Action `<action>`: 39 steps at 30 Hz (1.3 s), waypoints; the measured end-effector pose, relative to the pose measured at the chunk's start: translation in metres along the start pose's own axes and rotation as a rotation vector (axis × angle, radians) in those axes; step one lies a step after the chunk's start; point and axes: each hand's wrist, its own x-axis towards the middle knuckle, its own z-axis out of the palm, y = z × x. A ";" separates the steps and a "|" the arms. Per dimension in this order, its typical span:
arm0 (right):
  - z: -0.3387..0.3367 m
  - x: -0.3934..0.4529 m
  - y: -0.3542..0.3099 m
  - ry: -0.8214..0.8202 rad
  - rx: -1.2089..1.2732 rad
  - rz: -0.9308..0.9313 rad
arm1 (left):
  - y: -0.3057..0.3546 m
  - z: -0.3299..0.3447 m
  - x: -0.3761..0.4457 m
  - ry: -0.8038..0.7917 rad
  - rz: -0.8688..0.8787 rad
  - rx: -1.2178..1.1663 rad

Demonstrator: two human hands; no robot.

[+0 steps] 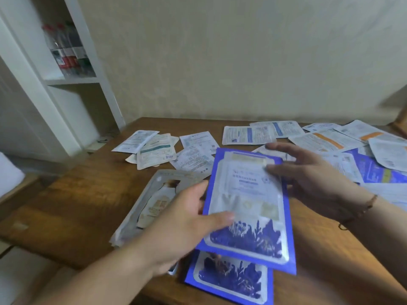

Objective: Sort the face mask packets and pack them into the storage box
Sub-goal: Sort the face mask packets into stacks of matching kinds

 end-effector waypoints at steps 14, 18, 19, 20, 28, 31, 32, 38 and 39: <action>0.020 -0.013 0.058 0.163 -0.348 -0.027 | -0.074 -0.003 -0.020 0.128 1.010 1.622; 0.011 -0.008 0.056 0.203 -0.792 -0.238 | -0.076 -0.006 -0.016 0.001 0.942 1.603; 0.008 -0.005 0.055 0.205 -0.912 -0.312 | -0.076 -0.006 -0.016 -0.002 0.937 1.591; 0.006 -0.002 0.053 0.185 -1.002 -0.362 | -0.075 -0.005 -0.016 -0.001 0.938 1.581; 0.005 0.002 0.063 -0.008 -1.224 -0.396 | -0.076 -0.001 -0.015 -0.039 0.968 1.571; 0.005 0.000 0.064 -0.029 -1.254 -0.389 | -0.079 -0.002 -0.015 -0.032 0.983 1.566; 0.005 0.000 0.065 -0.023 -1.256 -0.395 | -0.080 -0.002 -0.015 -0.036 0.970 1.552; 0.004 -0.004 0.065 0.010 -1.230 -0.417 | -0.084 0.004 -0.020 -0.029 0.915 1.490; 0.003 -0.005 0.065 0.011 -1.219 -0.419 | -0.085 0.005 -0.021 -0.030 0.903 1.478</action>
